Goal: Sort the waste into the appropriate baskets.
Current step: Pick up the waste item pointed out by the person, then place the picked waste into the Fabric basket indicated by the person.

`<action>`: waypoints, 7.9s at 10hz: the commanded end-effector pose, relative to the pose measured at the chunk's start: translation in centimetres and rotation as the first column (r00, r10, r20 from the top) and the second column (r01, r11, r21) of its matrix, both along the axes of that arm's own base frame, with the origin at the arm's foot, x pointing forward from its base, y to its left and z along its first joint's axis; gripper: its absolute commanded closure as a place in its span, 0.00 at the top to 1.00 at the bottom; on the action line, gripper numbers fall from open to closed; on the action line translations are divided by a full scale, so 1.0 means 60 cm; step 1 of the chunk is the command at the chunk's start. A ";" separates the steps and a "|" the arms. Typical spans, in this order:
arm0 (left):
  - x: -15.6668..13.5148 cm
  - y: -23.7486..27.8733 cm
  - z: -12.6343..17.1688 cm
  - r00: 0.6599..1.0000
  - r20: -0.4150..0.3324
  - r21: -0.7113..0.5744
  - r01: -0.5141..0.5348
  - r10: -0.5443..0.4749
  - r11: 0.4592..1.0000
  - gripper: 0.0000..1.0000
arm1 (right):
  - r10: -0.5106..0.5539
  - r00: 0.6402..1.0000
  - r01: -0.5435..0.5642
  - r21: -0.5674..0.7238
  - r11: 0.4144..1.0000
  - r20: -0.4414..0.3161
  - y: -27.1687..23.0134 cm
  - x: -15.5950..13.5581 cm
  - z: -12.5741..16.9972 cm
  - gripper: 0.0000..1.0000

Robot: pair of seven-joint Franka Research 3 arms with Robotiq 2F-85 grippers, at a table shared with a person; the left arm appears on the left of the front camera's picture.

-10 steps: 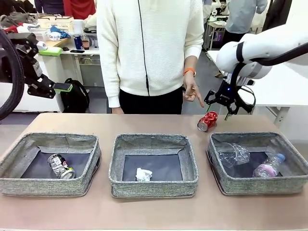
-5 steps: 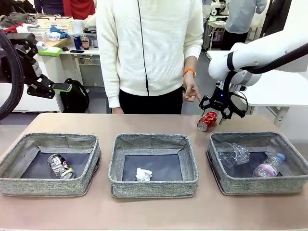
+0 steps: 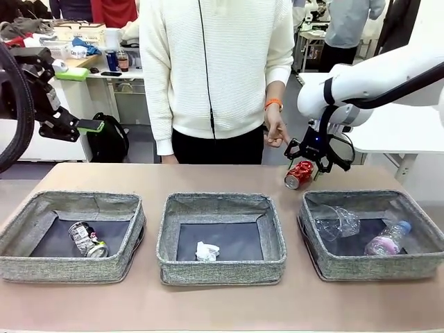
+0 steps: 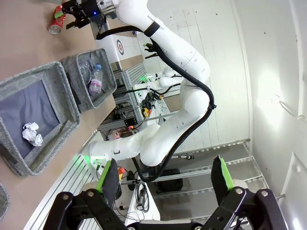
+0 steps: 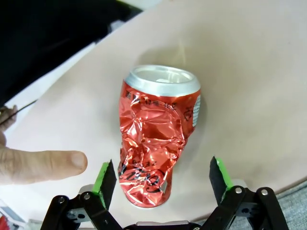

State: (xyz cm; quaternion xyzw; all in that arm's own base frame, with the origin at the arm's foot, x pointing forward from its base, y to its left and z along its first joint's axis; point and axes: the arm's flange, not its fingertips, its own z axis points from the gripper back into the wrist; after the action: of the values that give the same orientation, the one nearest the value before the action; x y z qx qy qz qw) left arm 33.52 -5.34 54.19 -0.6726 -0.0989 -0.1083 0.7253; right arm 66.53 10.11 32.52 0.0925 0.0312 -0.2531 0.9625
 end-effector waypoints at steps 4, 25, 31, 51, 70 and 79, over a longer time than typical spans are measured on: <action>-0.001 -0.003 0.004 1.000 -0.002 -0.026 -0.001 0.001 1.000 1.00 | -0.008 1.000 0.008 -0.094 0.996 0.004 0.017 0.004 -0.010 0.18; -0.001 -0.003 0.004 1.000 -0.002 -0.026 -0.001 0.001 1.000 1.00 | 0.508 0.833 -0.543 0.149 0.826 0.218 0.056 -0.392 0.402 0.00; -0.001 -0.003 0.004 1.000 -0.002 -0.026 -0.001 0.001 1.000 1.00 | 0.459 0.872 -0.477 0.083 0.875 0.170 0.065 -0.352 0.424 0.00; -0.001 -0.003 0.004 1.000 -0.002 -0.026 -0.001 0.001 1.000 1.00 | 0.268 0.961 -0.266 0.045 0.963 -0.062 0.433 -0.452 0.745 0.03; -0.001 -0.003 0.004 1.000 -0.002 -0.026 -0.001 0.001 1.000 1.00 | 0.278 0.956 -0.277 0.018 0.961 -0.091 0.436 -0.448 0.702 0.03; -0.001 -0.003 0.004 1.000 -0.002 -0.026 -0.001 0.001 1.000 1.00 | 0.278 0.956 -0.277 0.018 0.961 -0.091 0.436 -0.448 0.702 0.03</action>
State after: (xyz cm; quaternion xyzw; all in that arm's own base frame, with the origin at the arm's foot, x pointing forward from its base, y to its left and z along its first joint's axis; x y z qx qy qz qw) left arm 33.50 -5.36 54.17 -0.6730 -0.0985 -0.1080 0.7250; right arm 39.85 36.19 74.48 0.0737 0.0862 -0.1218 0.9861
